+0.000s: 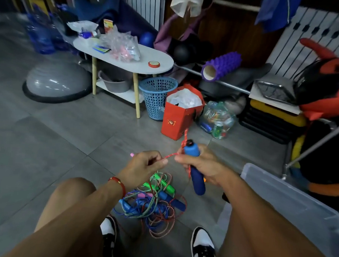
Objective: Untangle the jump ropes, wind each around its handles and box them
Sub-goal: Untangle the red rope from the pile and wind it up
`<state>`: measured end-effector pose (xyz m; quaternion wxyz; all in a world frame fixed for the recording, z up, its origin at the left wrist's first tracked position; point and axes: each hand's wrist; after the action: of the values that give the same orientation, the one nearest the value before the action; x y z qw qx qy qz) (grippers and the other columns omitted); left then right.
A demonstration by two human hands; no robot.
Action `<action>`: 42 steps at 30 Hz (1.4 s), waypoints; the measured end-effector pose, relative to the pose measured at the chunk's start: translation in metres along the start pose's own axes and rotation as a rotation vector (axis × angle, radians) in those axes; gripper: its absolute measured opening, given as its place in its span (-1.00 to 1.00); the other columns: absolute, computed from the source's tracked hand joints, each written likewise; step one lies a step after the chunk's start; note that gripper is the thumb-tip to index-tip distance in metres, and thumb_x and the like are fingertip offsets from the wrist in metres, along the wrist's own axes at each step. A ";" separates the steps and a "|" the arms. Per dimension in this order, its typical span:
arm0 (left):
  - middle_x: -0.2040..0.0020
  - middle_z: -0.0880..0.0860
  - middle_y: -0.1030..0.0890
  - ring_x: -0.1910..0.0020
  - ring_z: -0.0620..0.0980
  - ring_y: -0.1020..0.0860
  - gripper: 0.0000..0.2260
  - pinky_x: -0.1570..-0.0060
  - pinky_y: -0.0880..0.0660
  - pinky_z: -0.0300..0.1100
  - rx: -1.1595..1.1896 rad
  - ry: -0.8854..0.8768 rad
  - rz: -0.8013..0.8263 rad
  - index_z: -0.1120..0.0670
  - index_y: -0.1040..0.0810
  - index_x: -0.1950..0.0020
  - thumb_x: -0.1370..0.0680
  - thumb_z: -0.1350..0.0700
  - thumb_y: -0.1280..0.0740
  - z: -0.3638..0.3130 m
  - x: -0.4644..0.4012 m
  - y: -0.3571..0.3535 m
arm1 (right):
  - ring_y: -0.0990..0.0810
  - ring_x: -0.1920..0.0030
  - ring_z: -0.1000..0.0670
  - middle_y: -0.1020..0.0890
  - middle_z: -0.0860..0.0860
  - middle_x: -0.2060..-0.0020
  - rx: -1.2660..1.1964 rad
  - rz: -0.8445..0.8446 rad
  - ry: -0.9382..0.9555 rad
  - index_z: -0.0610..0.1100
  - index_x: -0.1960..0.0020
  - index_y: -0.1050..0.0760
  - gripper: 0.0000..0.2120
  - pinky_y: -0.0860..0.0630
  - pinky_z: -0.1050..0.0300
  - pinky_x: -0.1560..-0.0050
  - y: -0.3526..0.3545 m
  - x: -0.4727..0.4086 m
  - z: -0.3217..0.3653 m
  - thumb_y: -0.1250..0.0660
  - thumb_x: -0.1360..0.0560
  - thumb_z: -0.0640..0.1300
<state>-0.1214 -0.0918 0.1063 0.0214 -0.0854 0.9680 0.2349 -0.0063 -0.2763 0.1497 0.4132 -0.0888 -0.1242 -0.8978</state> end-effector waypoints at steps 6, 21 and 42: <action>0.27 -0.05 -0.59 0.31 -0.10 -0.54 -0.75 0.23 -0.52 -0.15 -0.161 0.112 0.189 0.05 -0.48 0.17 -0.67 0.00 -0.23 0.020 -0.006 -0.005 | -0.56 0.30 0.02 -0.59 -0.05 0.30 -0.643 -0.214 0.238 -0.09 0.15 -0.59 -0.70 -0.54 0.10 0.24 0.032 -0.002 0.009 -0.64 -0.20 -0.15; 0.50 -0.13 -0.33 0.51 -0.17 -0.25 -0.79 0.44 -0.24 -0.26 0.008 0.068 0.083 0.08 -0.68 0.14 -0.63 0.05 -0.34 -0.004 -0.012 -0.022 | -0.58 0.30 -0.03 -0.70 -0.12 0.21 -0.055 -0.088 -0.041 -0.16 0.05 -0.69 -0.90 -0.53 0.02 0.21 -0.015 -0.014 -0.010 -0.52 -0.46 -0.17; 0.41 -0.13 -0.38 0.41 -0.17 -0.36 -0.78 0.33 -0.29 -0.36 -0.192 -0.045 0.155 0.11 -0.51 0.17 -0.66 0.10 -0.28 0.015 0.001 -0.003 | -0.57 0.31 0.08 -0.73 0.09 0.17 0.267 0.080 -0.035 0.01 -0.03 -0.66 -0.82 -0.54 0.10 0.32 -0.002 -0.013 -0.003 -0.54 -0.44 -0.09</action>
<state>-0.1222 -0.0875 0.0920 0.0166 -0.0068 0.9441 0.3291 0.0004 -0.2663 0.1429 0.4543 -0.0537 -0.2460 -0.8545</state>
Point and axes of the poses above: each hand's wrist, its own x-axis away from the middle knuckle, its own y-axis out of the back of the hand, z = x × y
